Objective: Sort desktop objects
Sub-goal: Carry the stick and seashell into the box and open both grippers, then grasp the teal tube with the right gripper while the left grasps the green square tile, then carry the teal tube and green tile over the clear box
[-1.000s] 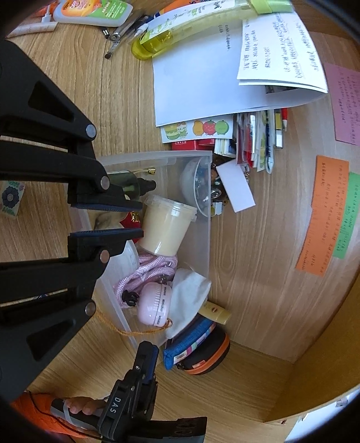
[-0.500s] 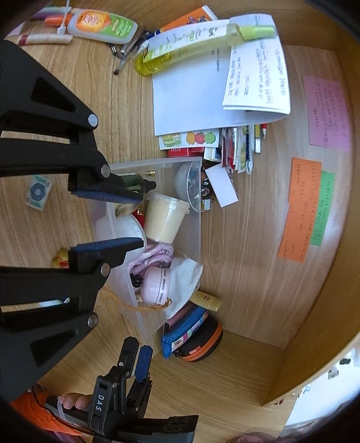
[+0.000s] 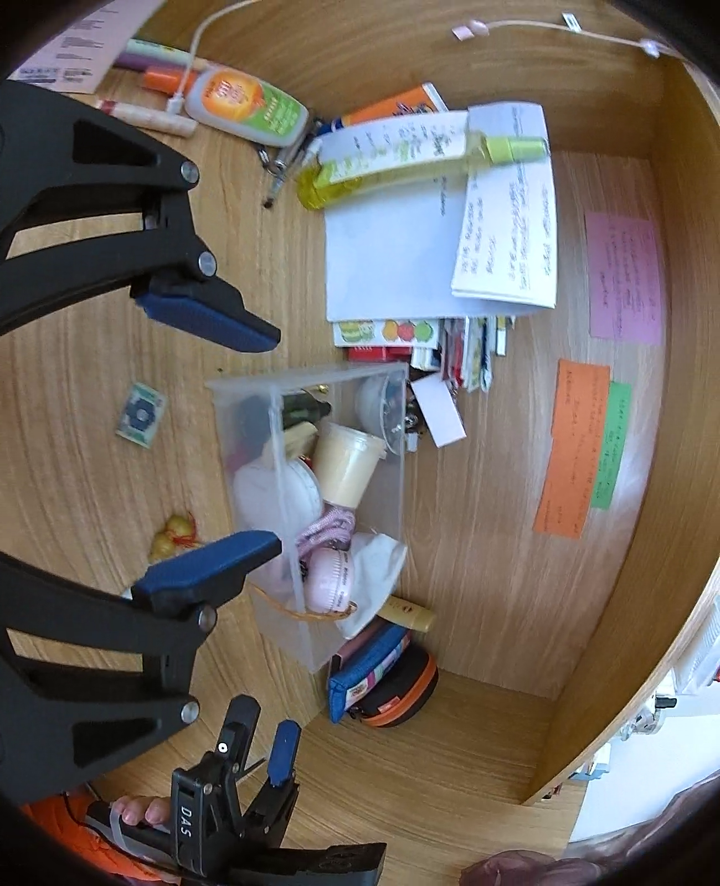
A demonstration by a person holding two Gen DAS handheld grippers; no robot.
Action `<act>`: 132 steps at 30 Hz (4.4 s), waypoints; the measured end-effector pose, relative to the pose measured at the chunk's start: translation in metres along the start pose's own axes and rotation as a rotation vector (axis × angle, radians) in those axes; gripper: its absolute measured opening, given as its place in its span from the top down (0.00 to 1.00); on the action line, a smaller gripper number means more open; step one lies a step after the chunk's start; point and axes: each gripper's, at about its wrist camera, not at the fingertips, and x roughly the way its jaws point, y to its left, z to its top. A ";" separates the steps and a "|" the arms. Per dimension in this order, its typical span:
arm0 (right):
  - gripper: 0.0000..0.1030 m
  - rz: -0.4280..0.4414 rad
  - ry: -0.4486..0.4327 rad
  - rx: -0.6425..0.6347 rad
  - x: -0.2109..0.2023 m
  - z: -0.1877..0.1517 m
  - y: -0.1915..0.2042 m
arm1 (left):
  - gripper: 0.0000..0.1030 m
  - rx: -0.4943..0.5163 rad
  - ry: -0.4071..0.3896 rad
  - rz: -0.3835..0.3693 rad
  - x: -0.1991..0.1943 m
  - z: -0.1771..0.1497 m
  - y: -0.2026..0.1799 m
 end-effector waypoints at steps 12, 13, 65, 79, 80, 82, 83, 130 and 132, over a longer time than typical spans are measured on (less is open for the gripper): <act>0.22 0.036 0.104 0.003 0.017 -0.034 0.018 | 0.29 -0.020 0.130 0.027 0.013 -0.041 0.014; 0.22 0.040 0.115 0.003 0.020 -0.036 0.019 | 0.29 -0.024 0.144 0.028 0.015 -0.045 0.015; 0.31 0.064 0.163 0.004 0.048 -0.045 0.030 | 0.68 0.070 0.259 0.023 0.067 -0.054 -0.001; 0.31 0.055 0.074 0.041 0.027 -0.023 0.013 | 0.68 0.096 0.169 0.019 0.043 -0.034 -0.013; 0.31 0.057 0.071 0.040 0.027 -0.022 0.012 | 0.68 0.097 0.160 0.021 0.042 -0.032 -0.014; 0.31 0.057 0.064 0.041 0.027 -0.018 0.010 | 0.68 0.092 0.141 0.022 0.040 -0.026 -0.015; 0.31 0.057 0.060 0.041 0.026 -0.017 0.010 | 0.68 0.090 0.134 0.022 0.038 -0.024 -0.015; 0.31 0.060 -0.012 -0.065 0.090 0.095 0.011 | 0.68 -0.005 0.038 -0.034 0.110 0.070 0.001; 0.31 0.090 -0.002 -0.033 0.096 0.093 0.009 | 0.68 -0.012 0.064 -0.048 0.119 0.066 0.002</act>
